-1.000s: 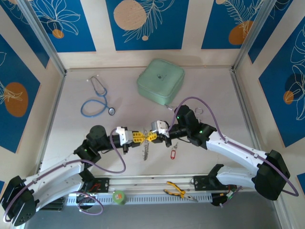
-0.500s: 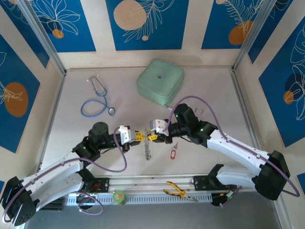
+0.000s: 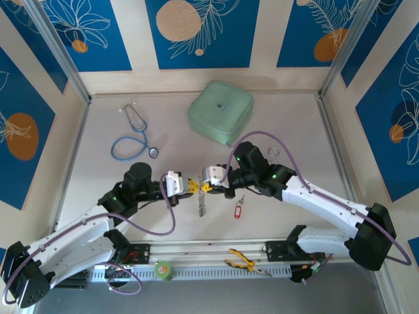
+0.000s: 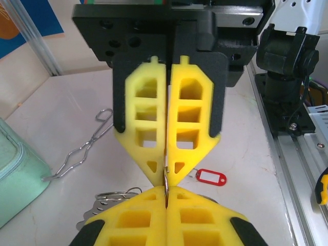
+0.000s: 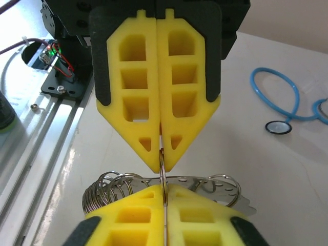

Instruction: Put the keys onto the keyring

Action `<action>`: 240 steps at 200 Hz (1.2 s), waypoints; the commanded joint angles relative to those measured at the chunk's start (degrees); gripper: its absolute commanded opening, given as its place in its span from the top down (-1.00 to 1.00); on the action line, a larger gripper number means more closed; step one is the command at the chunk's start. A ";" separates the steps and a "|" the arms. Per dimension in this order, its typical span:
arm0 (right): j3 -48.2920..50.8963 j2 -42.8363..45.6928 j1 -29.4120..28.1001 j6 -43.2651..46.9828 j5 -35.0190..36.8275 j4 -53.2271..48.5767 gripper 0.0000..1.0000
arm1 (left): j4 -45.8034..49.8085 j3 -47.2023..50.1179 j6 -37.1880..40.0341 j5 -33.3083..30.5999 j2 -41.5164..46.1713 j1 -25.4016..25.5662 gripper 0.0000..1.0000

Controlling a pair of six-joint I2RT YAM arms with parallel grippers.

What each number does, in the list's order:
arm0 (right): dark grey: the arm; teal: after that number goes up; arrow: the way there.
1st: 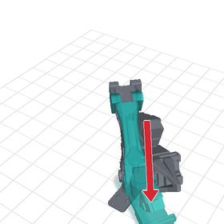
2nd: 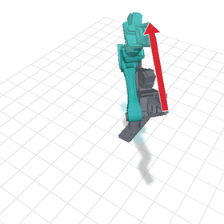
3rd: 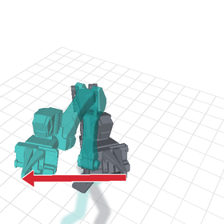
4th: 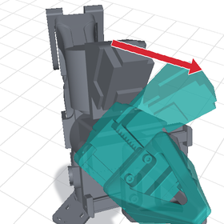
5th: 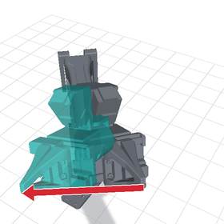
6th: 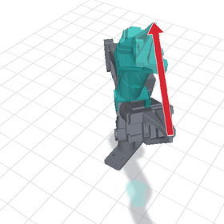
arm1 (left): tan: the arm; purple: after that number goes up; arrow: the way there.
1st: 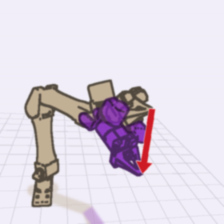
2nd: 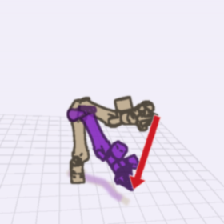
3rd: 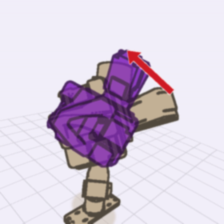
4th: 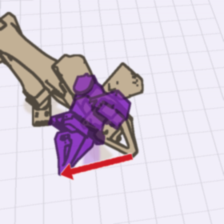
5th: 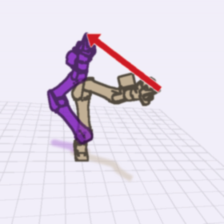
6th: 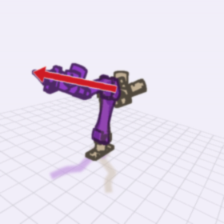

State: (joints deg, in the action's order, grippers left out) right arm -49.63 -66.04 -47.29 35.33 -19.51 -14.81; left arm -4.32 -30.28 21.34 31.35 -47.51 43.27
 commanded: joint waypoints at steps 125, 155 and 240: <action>-0.83 -1.11 0.60 -3.75 -5.92 3.62 0.82 | -3.79 -0.76 -2.09 1.14 1.32 0.29 1.00; -0.65 -1.02 1.14 -4.11 -6.76 3.47 0.74 | -3.79 -0.70 -2.04 1.19 1.38 0.27 1.00; 0.74 0.83 3.88 -6.29 -10.90 5.32 1.00 | -6.15 2.45 -3.66 -4.40 4.09 0.24 0.41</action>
State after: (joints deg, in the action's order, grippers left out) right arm -49.69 -66.92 -44.71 31.03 -26.48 -11.81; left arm -6.66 -30.20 19.18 29.89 -46.41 43.29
